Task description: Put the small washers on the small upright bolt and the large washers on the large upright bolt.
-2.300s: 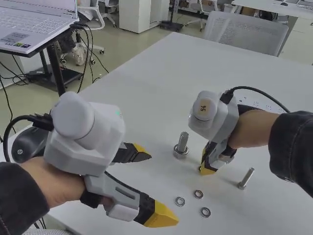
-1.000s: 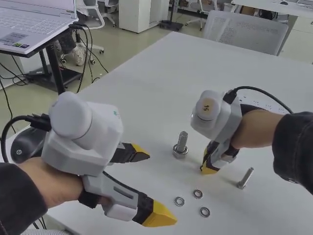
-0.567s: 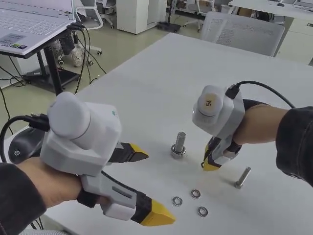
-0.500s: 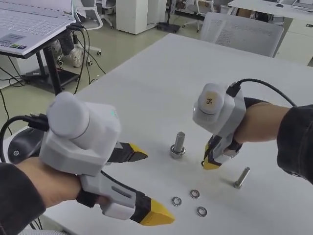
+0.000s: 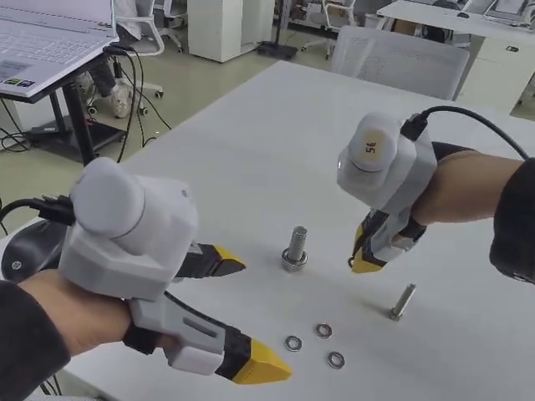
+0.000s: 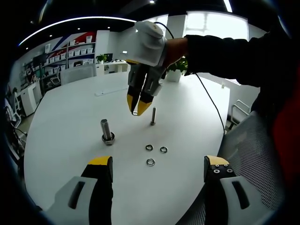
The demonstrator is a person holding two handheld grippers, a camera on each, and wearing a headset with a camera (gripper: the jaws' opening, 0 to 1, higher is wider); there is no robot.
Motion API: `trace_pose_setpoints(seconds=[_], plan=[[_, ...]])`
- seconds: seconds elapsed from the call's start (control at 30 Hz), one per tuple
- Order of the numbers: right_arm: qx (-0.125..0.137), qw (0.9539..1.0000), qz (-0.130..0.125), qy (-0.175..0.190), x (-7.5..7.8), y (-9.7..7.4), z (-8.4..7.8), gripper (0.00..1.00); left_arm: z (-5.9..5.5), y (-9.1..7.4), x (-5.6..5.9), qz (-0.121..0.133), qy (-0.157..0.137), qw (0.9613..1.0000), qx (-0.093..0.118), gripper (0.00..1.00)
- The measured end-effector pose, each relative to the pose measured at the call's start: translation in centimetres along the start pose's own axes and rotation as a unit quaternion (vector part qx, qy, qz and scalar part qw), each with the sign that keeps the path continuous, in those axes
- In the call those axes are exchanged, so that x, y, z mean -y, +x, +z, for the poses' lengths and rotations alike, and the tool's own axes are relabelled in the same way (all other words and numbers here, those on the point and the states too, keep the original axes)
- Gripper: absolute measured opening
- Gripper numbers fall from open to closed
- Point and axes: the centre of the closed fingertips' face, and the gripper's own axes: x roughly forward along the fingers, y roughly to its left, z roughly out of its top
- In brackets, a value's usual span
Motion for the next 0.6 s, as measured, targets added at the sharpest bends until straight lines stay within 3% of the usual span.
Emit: trace_pose_setpoints(seconds=[0.17,0.6], plan=[[0.003,0.9999,-0.011,0.001,0.0,-2.0,-0.5,0.13,0.0,0.0,0.1,-0.002,0.002,1.0000,0.000,0.79],[-0.012,0.9995,-0.027,0.010,-0.4,-4.9,-3.4,0.13,0.3,0.0,0.2,-0.003,0.007,1.0000,0.003,0.79]])
